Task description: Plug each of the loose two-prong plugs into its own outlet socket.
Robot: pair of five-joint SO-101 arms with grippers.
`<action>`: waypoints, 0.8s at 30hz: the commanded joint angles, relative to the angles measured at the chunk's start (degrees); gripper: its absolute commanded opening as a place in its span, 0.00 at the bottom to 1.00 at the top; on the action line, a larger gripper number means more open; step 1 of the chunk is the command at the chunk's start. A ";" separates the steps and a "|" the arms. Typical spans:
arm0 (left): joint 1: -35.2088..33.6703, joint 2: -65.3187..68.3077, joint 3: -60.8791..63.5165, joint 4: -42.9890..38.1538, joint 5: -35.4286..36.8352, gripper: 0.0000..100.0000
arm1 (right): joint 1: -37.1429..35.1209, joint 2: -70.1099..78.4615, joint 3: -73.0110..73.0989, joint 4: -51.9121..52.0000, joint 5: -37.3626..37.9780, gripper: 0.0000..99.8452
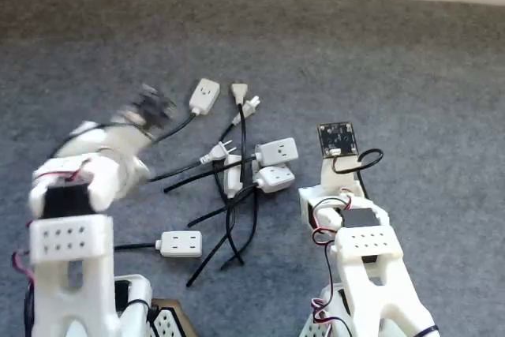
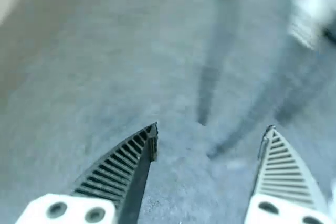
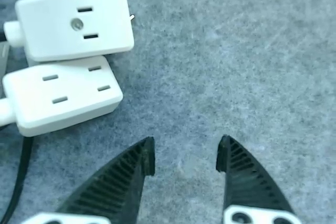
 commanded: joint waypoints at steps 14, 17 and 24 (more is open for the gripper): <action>-10.59 -31.25 13.05 -10.55 17.93 0.30 | -0.40 -0.31 -0.13 -0.75 0.09 0.20; -10.59 -35.65 12.88 -2.11 17.85 0.30 | -0.40 -0.31 -0.13 -0.75 0.09 0.20; -10.51 -51.21 19.03 0.18 17.85 0.30 | -0.40 -0.40 -0.13 -0.75 0.09 0.20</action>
